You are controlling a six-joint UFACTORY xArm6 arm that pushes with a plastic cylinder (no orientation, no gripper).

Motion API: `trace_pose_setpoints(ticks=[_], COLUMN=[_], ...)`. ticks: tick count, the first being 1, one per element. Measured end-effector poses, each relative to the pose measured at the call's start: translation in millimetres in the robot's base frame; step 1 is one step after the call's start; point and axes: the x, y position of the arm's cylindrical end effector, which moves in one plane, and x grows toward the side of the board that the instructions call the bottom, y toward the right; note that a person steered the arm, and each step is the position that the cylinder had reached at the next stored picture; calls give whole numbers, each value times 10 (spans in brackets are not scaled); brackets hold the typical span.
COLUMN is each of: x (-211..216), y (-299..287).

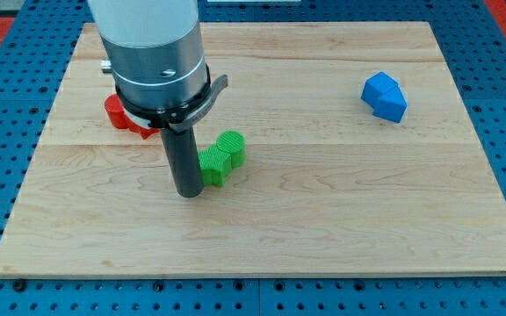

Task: Push the green star and green circle towards top center of the board

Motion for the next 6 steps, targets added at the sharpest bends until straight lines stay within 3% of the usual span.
trace_pose_setpoints(ticks=[3,6], x=[-367,-1022], y=[275,1297])
